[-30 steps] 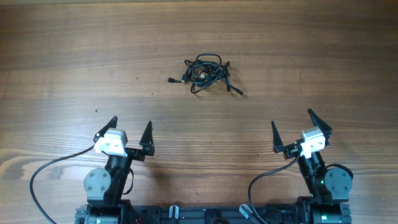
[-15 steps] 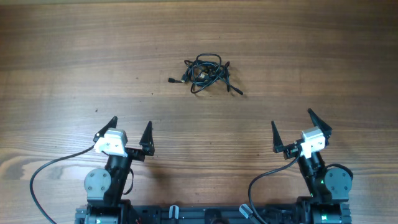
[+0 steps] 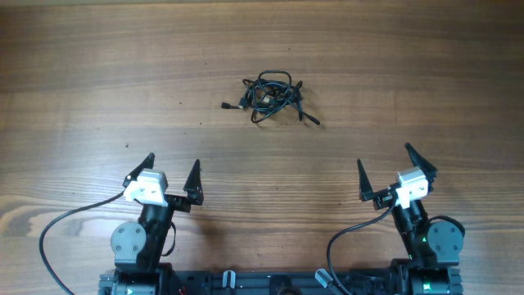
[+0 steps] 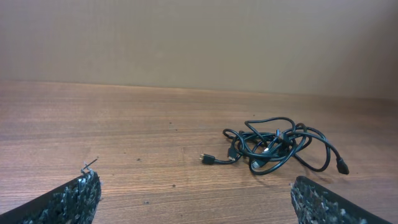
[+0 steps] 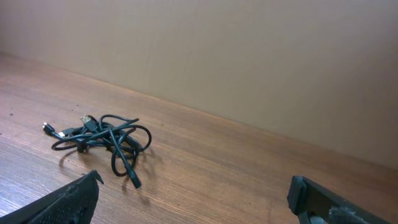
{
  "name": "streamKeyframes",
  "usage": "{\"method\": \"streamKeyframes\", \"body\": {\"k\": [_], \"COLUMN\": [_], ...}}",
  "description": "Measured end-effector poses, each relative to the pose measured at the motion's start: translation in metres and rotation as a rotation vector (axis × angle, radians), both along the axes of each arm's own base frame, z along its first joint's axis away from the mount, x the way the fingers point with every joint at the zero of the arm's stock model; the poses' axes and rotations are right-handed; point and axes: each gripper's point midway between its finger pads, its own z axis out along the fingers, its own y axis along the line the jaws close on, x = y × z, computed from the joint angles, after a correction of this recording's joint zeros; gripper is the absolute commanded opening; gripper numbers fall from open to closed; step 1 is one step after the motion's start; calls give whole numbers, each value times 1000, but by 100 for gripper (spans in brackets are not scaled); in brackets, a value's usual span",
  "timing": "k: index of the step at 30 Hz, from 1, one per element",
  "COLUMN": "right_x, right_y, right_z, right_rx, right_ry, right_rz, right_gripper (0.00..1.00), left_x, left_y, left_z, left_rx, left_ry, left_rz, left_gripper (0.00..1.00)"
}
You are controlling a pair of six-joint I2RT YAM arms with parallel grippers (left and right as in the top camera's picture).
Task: Untangle cables
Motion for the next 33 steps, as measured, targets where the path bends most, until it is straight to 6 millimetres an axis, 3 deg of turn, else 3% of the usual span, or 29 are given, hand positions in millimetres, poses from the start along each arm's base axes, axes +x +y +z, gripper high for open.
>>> {"method": "streamKeyframes", "body": {"k": [29, 33], "right_x": [0, 0], "right_y": [0, 0], "right_z": [0, 1], "right_rx": [0, 91], "right_ry": [0, 23], "right_rz": [0, 2], "right_gripper": [100, 100], "left_x": [1, 1], "left_y": [7, 7], "left_z": [-1, -1], "left_rx": [6, 7], "left_ry": [3, 3], "left_rz": [40, 42], "left_gripper": [100, 100]}}
